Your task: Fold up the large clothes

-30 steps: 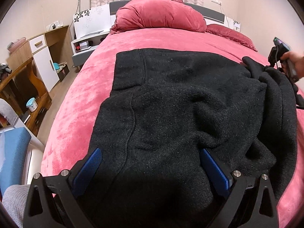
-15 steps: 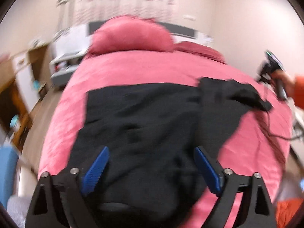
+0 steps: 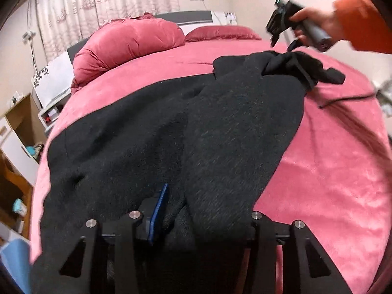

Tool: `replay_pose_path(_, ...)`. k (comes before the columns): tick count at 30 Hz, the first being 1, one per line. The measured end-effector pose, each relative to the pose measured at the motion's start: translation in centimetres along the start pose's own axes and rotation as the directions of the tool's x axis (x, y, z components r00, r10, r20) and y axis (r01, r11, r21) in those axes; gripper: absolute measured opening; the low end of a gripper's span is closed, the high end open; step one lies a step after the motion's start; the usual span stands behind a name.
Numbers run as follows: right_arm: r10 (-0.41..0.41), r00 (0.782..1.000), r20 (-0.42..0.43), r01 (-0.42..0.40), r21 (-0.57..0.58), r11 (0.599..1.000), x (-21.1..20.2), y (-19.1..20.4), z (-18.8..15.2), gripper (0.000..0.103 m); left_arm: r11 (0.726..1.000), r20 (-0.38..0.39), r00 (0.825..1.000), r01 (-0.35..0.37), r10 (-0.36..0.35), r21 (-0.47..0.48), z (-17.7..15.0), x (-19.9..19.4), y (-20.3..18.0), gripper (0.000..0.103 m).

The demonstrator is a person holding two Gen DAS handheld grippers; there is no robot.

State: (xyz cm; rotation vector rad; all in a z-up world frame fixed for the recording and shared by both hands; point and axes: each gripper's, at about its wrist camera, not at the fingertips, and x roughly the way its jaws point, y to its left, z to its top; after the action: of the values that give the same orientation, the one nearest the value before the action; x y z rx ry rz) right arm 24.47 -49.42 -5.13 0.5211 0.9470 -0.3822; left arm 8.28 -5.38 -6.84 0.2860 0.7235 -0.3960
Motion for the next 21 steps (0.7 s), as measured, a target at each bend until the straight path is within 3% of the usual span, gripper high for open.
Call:
replay_pose_path(4, -0.018, 0.999, -0.031, 0.018, 0.014, 1.000, 3.5, 1.7, 1.8, 0.048, 0.998, -0.018, 0.999, 0.051, -0.051, -0.039, -0.1, 0.6, 0.8, 0.046)
replay_pose_path(8, -0.126, 0.987, -0.104, 0.124, -0.022, 0.992, 6.8, 2.9, 2.2, 0.048, 0.998, -0.023, 0.998, 0.060, -0.061, -0.032, -0.1, 0.7, 0.5, 0.049)
replay_pose_path(9, -0.132, 0.987, -0.091, 0.130, -0.025, 0.991, 6.8, 2.9, 2.0, 0.044, 0.998, -0.024, 0.998, 0.062, -0.063, -0.032, -0.1, 0.7, 0.5, 0.050)
replay_pose_path(11, -0.104, 0.991, -0.080, 0.103, -0.022, 0.994, 6.2, 2.5, 2.1, 0.020, 0.998, -0.028, 0.998, 0.060, -0.061, -0.030, 0.1, 0.7, 0.4, 0.052)
replay_pose_path(13, -0.061, 0.997, -0.054, 0.060, -0.007, 0.998, 4.6, 1.5, 2.0, 0.014, 0.998, -0.036, 0.998, 0.053, -0.054, -0.024, 0.3, 0.8, 0.3, 0.051)
replay_pose_path(14, -0.025, 0.999, -0.028, 0.025, 0.015, 1.000, 3.2, 0.5, 1.9, 0.013, 0.999, -0.041, 0.998, 0.046, -0.046, -0.022, 0.7, 0.7, 0.2, 0.047)
replay_pose_path(16, 0.005, 1.000, 0.017, -0.005, 0.044, 0.999, 0.7, -1.4, 1.5, 0.012, 0.998, -0.032, 0.999, 0.040, -0.041, -0.044, 1.7, 0.3, 0.3, 0.019)
replay_pose_path(18, 0.039, 0.998, 0.056, -0.044, 0.087, 0.995, -2.0, -3.9, 0.8, 0.012, 0.996, -0.007, 0.998, 0.056, -0.056, -0.070, 2.4, -1.1, 0.6, 0.013)
replay_pose_path(21, 0.107, 0.989, 0.099, -0.122, 0.165, 0.979, -5.3, -8.4, -0.9, 0.011, 0.999, 0.041, 0.998, 0.043, -0.042, -0.021, 2.9, -3.3, 0.0, 0.012)
